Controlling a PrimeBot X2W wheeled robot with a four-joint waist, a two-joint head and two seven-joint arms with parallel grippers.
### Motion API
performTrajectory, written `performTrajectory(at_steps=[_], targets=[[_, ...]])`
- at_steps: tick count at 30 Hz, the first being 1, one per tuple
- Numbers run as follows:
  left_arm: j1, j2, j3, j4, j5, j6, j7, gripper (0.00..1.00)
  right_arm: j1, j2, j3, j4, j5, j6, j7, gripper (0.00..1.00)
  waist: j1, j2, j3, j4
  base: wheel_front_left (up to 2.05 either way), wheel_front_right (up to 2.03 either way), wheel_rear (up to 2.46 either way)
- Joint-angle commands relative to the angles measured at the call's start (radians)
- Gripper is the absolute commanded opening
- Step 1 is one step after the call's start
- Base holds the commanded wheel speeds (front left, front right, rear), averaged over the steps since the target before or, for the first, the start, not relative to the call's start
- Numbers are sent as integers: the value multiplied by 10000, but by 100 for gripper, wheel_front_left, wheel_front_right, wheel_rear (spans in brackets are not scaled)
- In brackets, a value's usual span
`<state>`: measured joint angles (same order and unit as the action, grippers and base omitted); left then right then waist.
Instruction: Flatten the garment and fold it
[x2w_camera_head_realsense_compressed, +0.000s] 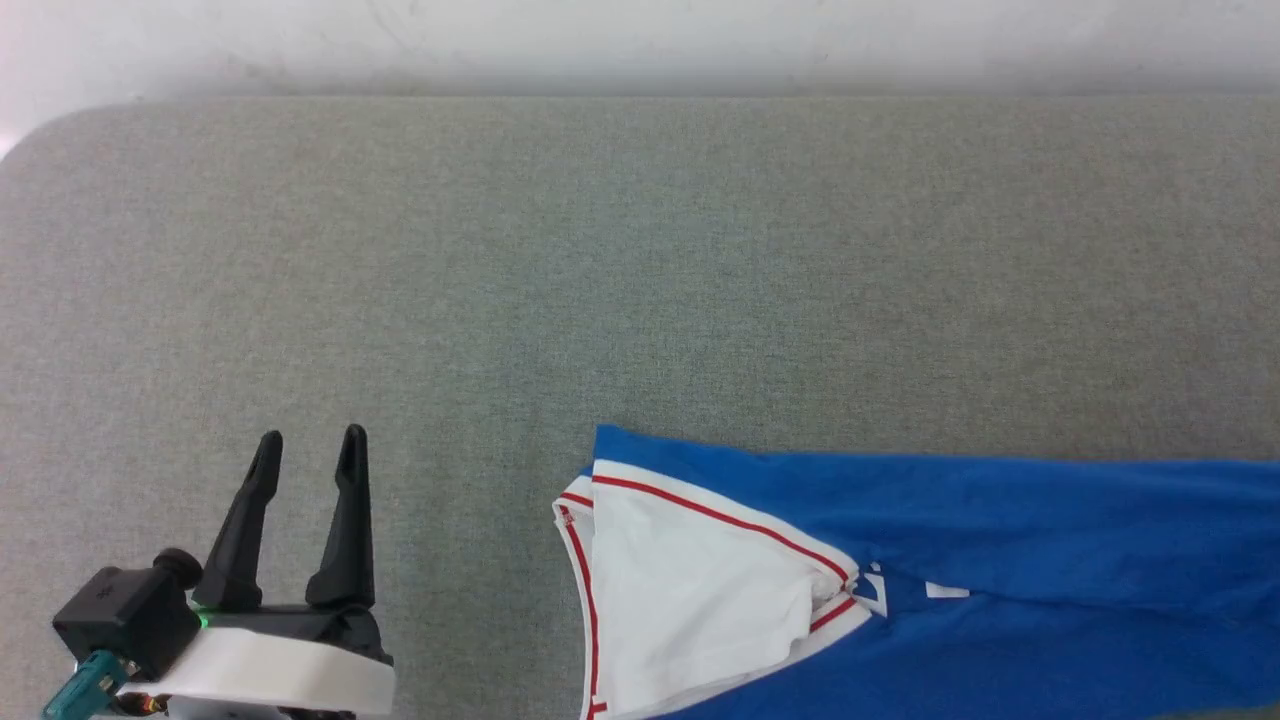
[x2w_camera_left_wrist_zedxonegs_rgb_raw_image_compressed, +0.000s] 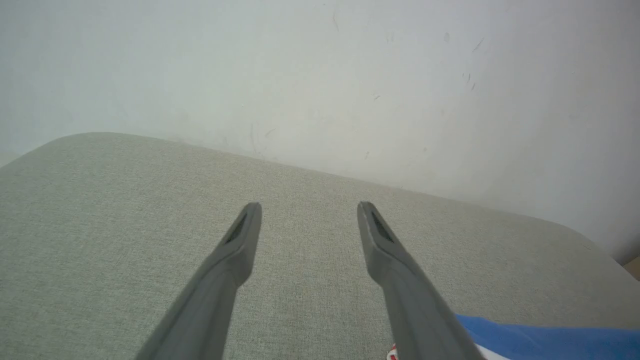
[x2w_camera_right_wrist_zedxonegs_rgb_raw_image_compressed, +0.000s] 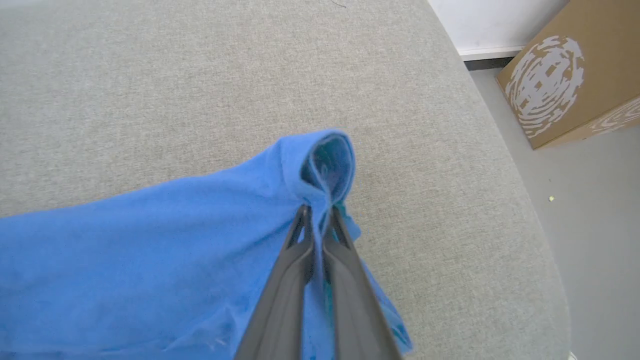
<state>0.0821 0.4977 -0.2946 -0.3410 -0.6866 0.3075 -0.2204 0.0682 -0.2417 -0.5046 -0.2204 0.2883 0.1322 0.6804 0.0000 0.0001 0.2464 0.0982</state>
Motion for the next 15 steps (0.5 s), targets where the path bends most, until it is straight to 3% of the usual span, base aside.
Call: performTrajectory(at_steps=[1, 9, 15], targets=[[120, -39, -14, 33, -37, -97, -4, 100, -76, 89, 126, -94, 134, -15, 90, 0, 0, -1, -86, 27, 0, 0, 0], [258, -189, -228, 223, -173, -194, 1, 100, 610, 928, 2131, -1487, 1501, -15, 1976, 0, 0, -1, -549, 273, 0, 0, 0], [318, -236, -374, 331, -212, -223, 57, 100, 451, 1596, 4306, -2567, 2223, -15, 3075, 0, 0, -1, -865, 549, 0, 0, 0]])
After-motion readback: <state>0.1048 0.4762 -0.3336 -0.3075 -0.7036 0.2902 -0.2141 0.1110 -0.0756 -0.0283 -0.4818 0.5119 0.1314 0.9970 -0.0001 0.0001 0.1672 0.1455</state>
